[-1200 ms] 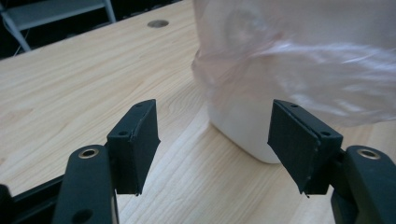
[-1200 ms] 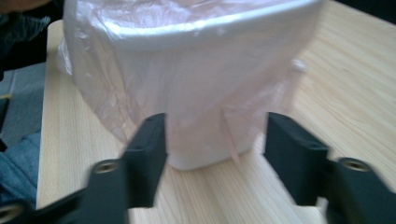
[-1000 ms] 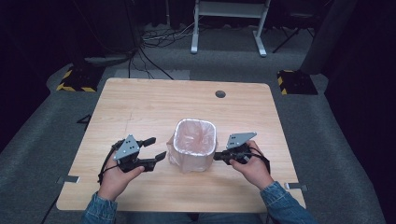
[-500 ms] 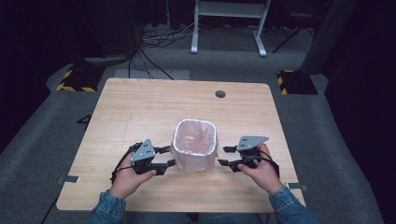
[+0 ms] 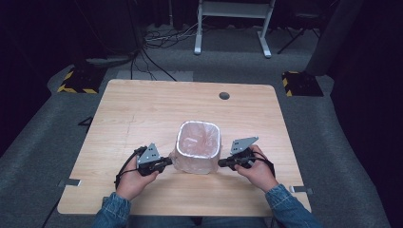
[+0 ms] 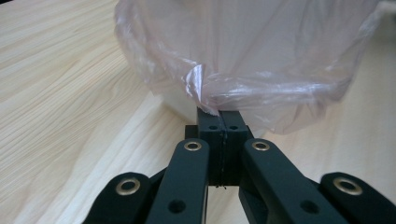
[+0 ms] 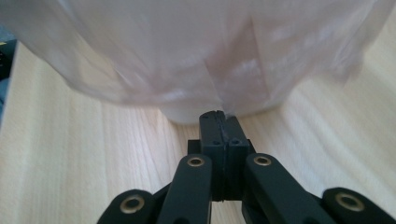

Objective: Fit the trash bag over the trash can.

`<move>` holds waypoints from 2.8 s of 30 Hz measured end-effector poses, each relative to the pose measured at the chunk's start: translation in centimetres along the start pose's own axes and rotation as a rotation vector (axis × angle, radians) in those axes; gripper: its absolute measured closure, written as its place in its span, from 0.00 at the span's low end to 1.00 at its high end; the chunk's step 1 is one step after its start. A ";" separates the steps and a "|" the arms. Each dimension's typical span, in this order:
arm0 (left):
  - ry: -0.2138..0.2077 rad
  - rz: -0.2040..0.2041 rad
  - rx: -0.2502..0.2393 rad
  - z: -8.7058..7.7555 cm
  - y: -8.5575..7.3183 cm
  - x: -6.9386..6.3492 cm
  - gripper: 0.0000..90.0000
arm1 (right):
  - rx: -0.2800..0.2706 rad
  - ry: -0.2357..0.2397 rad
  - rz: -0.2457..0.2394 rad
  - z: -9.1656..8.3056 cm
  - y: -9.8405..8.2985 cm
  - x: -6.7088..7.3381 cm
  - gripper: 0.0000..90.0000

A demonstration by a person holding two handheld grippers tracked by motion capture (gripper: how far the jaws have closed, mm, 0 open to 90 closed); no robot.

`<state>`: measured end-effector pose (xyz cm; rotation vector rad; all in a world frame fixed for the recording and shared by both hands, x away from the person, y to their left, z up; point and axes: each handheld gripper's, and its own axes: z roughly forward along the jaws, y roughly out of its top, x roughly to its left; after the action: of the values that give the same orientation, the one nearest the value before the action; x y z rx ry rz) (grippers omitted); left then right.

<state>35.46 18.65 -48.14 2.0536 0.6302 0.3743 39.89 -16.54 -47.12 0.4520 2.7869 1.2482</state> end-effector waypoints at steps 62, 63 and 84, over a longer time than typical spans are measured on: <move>0.149 -0.108 -0.115 -4.9 0.0 2.0 0.36 | -0.130 -0.130 0.100 -10.7 5.8 -0.2 0.33; 0.153 -0.119 -0.118 -5.0 -0.1 2.0 0.36 | -0.135 -0.131 0.095 -10.8 6.3 0.0 0.34; 0.236 -0.180 -0.102 -8.3 -2.4 1.7 0.36 | -0.104 -0.103 -0.020 -9.5 14.9 1.2 0.68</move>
<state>32.12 26.46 -45.82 1.8538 0.9128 0.5362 40.78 -13.69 -29.68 0.4656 2.6215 1.3181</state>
